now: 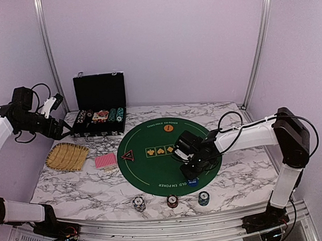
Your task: Distribute texas hold em gaming equipment
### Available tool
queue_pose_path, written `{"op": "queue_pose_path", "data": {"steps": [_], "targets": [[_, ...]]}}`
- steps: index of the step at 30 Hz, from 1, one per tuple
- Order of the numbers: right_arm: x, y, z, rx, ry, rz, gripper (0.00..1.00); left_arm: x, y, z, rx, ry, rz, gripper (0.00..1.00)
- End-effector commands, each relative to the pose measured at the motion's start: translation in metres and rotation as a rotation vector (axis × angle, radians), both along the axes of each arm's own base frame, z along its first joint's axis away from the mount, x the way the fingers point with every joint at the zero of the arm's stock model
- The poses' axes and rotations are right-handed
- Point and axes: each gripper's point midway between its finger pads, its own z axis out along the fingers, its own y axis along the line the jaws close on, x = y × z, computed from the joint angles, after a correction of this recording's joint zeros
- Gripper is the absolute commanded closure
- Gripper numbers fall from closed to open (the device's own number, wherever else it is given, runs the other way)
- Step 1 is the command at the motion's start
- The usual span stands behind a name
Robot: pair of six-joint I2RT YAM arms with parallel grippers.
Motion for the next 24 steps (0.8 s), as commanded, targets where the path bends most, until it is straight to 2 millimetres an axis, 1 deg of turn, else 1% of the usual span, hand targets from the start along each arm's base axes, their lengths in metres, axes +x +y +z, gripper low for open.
{"op": "queue_pose_path", "data": {"steps": [1, 4, 7, 8, 12, 14, 16, 19, 21, 22, 23, 24], "targets": [[-0.008, -0.015, 0.002, -0.024, 0.023, -0.022, 0.71, -0.003, -0.001, 0.005, -0.004, 0.0, -0.008, 0.01], [-0.005, -0.016, 0.005, -0.031, 0.012, -0.023, 0.71, -0.004, 0.0, 0.007, -0.003, -0.003, -0.005, 0.01], [-0.001, -0.014, 0.017, -0.021, -0.008, -0.026, 0.66, -0.004, 0.0, 0.008, -0.001, -0.007, -0.004, 0.01], [0.0, -0.012, 0.023, -0.014, -0.012, -0.026, 0.64, -0.004, 0.0, 0.008, -0.002, -0.008, -0.003, 0.01], [0.002, -0.006, 0.053, 0.026, -0.036, -0.034, 0.48, -0.005, 0.0, 0.008, -0.002, -0.006, 0.001, 0.01], [-0.003, -0.004, 0.067, 0.026, -0.048, -0.022, 0.39, -0.004, 0.0, 0.008, -0.001, -0.007, 0.002, 0.01], [-0.011, 0.002, 0.082, 0.029, -0.06, 0.007, 0.34, -0.004, 0.001, 0.008, 0.0, -0.005, 0.003, 0.01], [-0.028, 0.028, 0.102, 0.07, -0.06, 0.087, 0.28, -0.004, 0.0, 0.006, -0.001, 0.0, 0.0, 0.01], [-0.039, 0.052, 0.115, 0.118, -0.049, 0.145, 0.22, -0.004, 0.0, 0.005, -0.004, 0.005, 0.0, 0.01], [-0.045, 0.062, 0.116, 0.132, -0.04, 0.173, 0.19, -0.004, 0.0, 0.004, -0.007, 0.007, -0.001, 0.01], [-0.049, 0.076, 0.123, 0.162, -0.04, 0.204, 0.17, -0.005, -0.001, 0.004, -0.01, 0.009, -0.003, 0.01], [-0.054, 0.089, 0.125, 0.18, -0.033, 0.236, 0.15, -0.005, -0.001, 0.003, -0.01, 0.012, -0.003, 0.01]]}}
